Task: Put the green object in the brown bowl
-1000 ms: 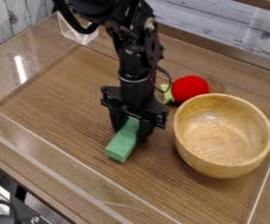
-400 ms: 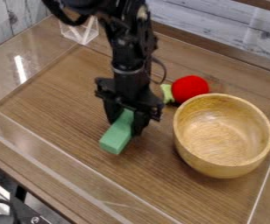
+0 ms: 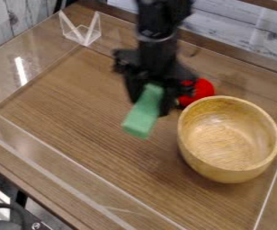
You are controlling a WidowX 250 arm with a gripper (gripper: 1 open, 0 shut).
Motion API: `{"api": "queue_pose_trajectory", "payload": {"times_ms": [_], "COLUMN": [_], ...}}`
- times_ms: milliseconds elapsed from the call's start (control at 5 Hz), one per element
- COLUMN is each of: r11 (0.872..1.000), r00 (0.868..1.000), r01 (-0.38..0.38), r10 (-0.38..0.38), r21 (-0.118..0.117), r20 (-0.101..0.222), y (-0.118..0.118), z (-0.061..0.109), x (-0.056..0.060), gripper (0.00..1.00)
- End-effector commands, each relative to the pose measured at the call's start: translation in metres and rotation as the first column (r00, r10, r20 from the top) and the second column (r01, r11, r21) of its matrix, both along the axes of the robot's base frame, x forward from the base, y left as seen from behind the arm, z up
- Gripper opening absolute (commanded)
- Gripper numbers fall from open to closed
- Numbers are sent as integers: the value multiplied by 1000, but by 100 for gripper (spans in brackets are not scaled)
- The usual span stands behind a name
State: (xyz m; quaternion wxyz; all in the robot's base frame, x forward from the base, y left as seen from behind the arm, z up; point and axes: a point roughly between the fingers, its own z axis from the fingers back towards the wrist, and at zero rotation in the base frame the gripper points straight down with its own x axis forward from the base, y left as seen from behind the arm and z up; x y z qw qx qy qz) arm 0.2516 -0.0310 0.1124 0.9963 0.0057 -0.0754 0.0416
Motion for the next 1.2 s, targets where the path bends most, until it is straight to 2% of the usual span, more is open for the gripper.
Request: {"api": "queue_pose_trajectory", "payload": {"times_ms": [0, 200, 400, 600, 800, 1000], "r11": [999, 998, 996, 994, 994, 992], "r00": [997, 998, 998, 997, 997, 994], "r01": [-20, -1, 4, 47, -15, -67], "r10": [22, 5, 1, -40, 23, 76], "r21": [-33, -59, -84, -100, -110, -110], "r20": [69, 66, 61, 67, 70, 74], "y": [-40, -68, -72, -66, -63, -65], "z": [18, 2, -21, -29, -42, -50], "x": [6, 8, 12, 18, 17, 13], "gripper": [0, 0, 0, 0, 0, 0]}}
